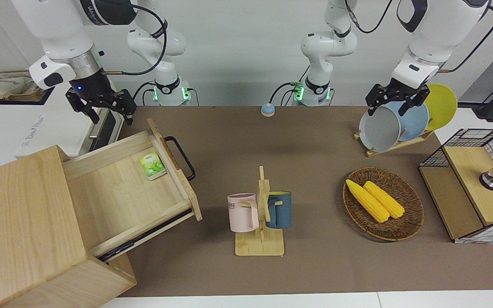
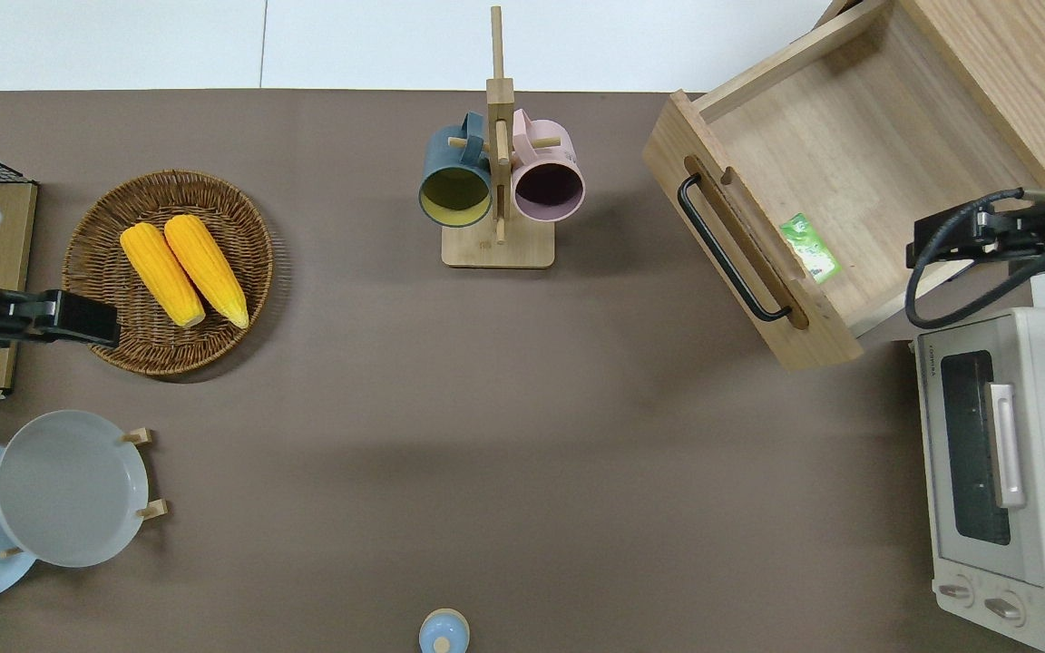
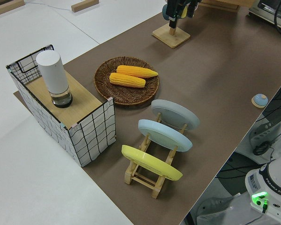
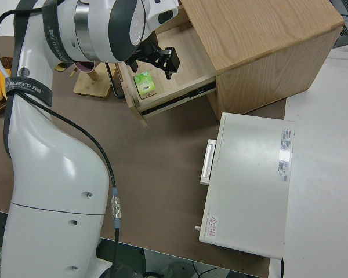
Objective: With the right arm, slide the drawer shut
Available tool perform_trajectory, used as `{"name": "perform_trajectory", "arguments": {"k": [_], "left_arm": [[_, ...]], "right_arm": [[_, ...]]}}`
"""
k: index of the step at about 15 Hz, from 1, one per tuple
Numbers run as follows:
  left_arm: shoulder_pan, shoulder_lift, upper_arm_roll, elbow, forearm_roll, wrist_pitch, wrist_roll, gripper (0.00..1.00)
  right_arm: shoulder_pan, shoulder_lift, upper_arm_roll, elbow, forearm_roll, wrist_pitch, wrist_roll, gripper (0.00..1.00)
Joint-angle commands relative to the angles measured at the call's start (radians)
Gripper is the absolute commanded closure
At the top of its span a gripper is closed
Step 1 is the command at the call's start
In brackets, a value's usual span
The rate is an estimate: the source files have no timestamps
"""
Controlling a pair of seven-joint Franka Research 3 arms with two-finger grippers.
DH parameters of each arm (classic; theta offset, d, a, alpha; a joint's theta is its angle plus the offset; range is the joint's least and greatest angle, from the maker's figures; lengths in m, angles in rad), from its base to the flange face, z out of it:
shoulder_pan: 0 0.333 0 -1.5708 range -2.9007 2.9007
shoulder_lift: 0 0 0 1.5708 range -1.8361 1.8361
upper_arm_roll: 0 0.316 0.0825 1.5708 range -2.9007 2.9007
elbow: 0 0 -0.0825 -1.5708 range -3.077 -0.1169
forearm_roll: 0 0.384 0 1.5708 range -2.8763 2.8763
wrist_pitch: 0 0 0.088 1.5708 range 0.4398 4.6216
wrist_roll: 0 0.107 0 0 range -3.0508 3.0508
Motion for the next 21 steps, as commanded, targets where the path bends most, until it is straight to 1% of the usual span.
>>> {"name": "perform_trajectory", "arguments": {"k": [1,6,13,18,19,20,21], "left_arm": [[0.004,0.011,-0.006,0.024,0.017,-0.02,0.01,0.01],[0.004,0.011,-0.006,0.026,0.017,-0.02,0.01,0.01],[0.004,0.011,-0.006,0.024,0.017,-0.02,0.01,0.01],[0.004,0.011,-0.006,0.026,0.017,-0.02,0.01,0.01],[0.004,0.011,-0.006,0.026,0.017,-0.02,0.01,0.01],[0.004,0.011,-0.006,0.024,0.017,-0.02,0.01,0.01],[0.004,0.011,-0.006,0.024,0.017,-0.02,0.01,0.01]], "right_arm": [[-0.009,-0.006,0.011,-0.017,-0.007,0.01,-0.012,0.015],[-0.009,-0.006,0.017,-0.014,-0.01,0.01,-0.012,0.015],[-0.005,-0.012,0.017,-0.014,-0.019,0.009,-0.012,0.017],[-0.007,-0.014,0.008,-0.012,-0.022,-0.016,-0.02,0.021],[-0.007,-0.014,0.008,-0.012,-0.025,-0.016,-0.021,0.092],[-0.007,-0.014,0.009,-0.012,-0.042,-0.016,-0.023,0.254],[-0.005,-0.015,0.012,-0.012,-0.062,-0.017,-0.023,0.457]]}}
